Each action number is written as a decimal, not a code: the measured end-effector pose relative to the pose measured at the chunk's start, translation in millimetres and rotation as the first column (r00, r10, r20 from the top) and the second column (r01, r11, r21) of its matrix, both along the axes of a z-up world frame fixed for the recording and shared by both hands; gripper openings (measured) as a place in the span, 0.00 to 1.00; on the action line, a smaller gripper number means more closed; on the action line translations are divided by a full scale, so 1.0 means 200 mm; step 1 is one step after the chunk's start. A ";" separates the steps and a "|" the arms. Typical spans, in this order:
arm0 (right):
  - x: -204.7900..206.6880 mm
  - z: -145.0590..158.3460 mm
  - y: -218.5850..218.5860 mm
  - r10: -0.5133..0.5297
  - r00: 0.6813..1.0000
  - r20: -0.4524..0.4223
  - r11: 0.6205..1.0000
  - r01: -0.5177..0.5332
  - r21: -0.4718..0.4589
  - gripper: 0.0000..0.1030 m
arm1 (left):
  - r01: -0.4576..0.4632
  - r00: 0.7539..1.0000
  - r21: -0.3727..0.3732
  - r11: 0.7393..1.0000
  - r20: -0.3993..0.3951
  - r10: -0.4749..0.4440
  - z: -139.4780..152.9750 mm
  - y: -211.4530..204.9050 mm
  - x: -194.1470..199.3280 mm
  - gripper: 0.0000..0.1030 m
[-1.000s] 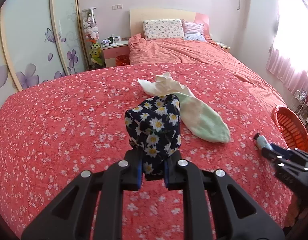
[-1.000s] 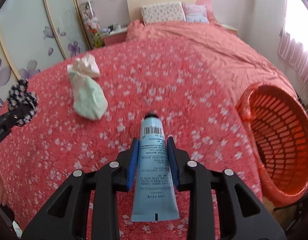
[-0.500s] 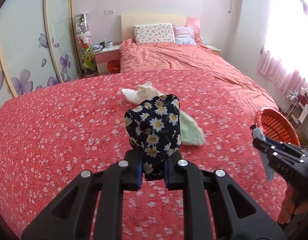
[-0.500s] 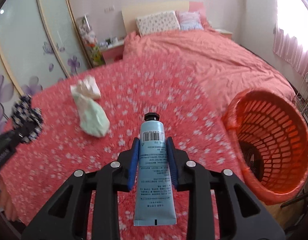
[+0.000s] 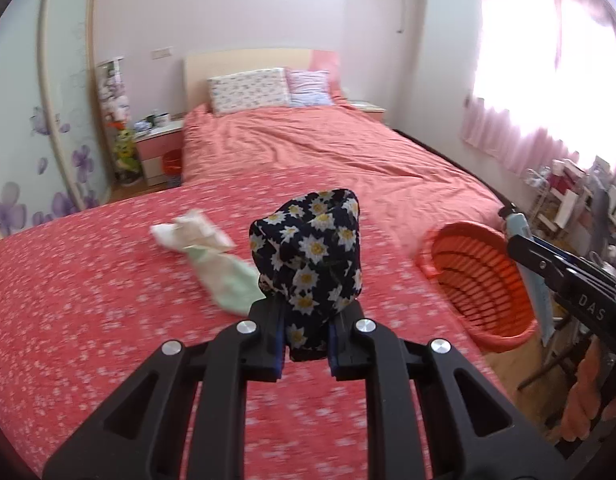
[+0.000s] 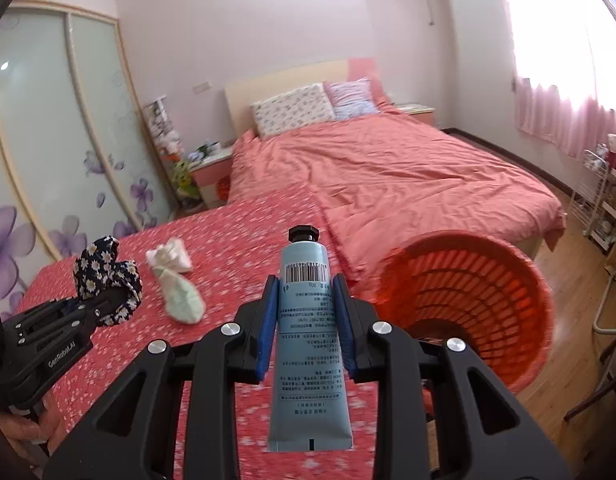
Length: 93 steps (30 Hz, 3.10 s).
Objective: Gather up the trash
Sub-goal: 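Carry the pouch and tube over the orange basket and release both, then withdraw both open tools from the basket toward the bed, then grasp the mint-green cloth with the left tool while the right tool grasps the white tissue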
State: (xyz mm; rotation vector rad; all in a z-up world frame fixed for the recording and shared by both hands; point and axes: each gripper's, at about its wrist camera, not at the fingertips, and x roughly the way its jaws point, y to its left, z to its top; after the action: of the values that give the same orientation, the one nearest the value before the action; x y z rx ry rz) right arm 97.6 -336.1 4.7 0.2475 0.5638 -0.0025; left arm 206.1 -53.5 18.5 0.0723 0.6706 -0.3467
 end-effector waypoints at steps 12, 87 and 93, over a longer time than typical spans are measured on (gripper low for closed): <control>-0.03 -0.06 -0.46 -0.156 0.988 0.006 0.986 0.156 0.054 0.27 | 0.239 0.971 -0.043 0.970 -0.001 -0.240 -0.02 -0.67 -0.03 0.16; 0.59 -0.40 0.72 0.246 0.944 -0.222 0.966 -0.258 -0.030 0.55 | -0.436 0.869 0.169 0.884 -0.178 0.462 -0.55 0.94 0.51 0.23; 0.88 -0.37 0.98 0.294 0.933 -0.209 0.951 -0.306 -0.029 0.63 | -0.435 0.871 0.125 0.892 -0.194 0.452 -0.56 1.03 0.51 0.23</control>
State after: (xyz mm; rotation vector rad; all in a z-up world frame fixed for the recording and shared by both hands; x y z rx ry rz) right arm 274.2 -140.0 -69.3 0.0987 0.7995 0.2545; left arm 307.4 151.5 -93.5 -0.0484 0.8957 0.1210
